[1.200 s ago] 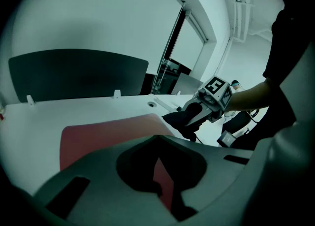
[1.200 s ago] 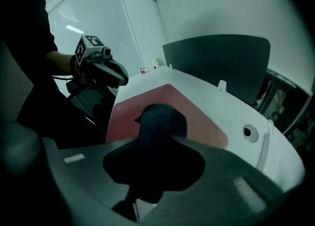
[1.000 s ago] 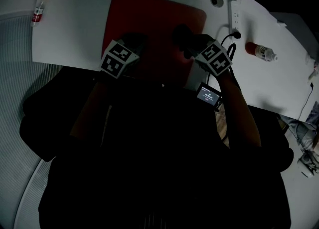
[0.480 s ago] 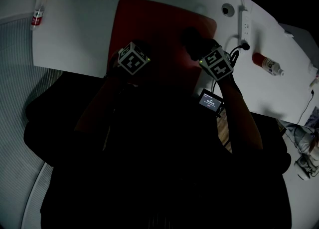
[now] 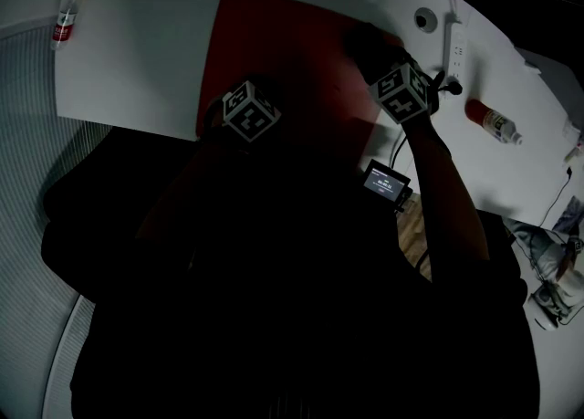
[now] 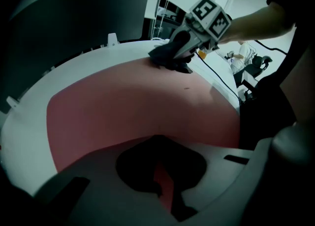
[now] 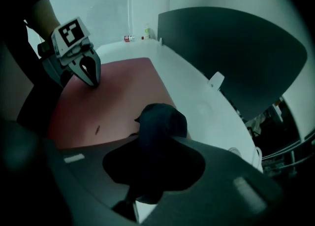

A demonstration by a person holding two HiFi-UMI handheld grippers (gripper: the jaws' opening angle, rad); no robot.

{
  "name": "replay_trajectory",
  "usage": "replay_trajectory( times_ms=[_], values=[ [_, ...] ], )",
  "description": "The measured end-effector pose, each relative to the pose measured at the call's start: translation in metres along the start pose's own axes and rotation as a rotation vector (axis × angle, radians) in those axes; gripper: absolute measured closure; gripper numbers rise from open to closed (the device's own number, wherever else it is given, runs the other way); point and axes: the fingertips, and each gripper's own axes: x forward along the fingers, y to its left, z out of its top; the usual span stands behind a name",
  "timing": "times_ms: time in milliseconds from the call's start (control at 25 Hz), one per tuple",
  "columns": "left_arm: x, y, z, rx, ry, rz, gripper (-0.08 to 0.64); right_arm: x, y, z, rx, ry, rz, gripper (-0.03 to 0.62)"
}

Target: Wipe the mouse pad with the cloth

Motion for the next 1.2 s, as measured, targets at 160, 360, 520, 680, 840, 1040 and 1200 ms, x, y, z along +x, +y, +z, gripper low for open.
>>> replay_trajectory(
  times_ms=[160,360,520,680,840,1040,1200],
  values=[
    [-0.001,0.002,0.003,-0.028,-0.025,-0.014,0.553,0.015,0.006,-0.007,-0.007,-0.003,0.013,0.509],
    [-0.001,0.003,0.001,-0.011,-0.018,-0.011,0.552,0.015,0.027,0.000,-0.093,0.025,0.102,0.509],
    [-0.001,0.002,0.002,-0.019,-0.015,-0.027,0.553,0.016,0.106,0.013,-0.281,0.008,0.239,0.509],
    [-0.001,0.001,0.001,-0.024,-0.012,-0.017,0.552,0.014,0.181,0.017,-0.452,-0.012,0.370,0.509],
    [0.000,0.001,0.003,-0.029,-0.013,-0.023,0.554,0.015,0.170,0.009,-0.462,-0.038,0.365,0.508],
    [-0.001,0.002,0.002,-0.040,-0.016,-0.020,0.554,0.013,0.055,-0.014,-0.218,0.011,0.130,0.508],
    [-0.002,0.001,0.002,-0.043,-0.024,-0.020,0.552,0.004,0.012,-0.029,-0.084,0.057,0.006,0.508]
  ],
)
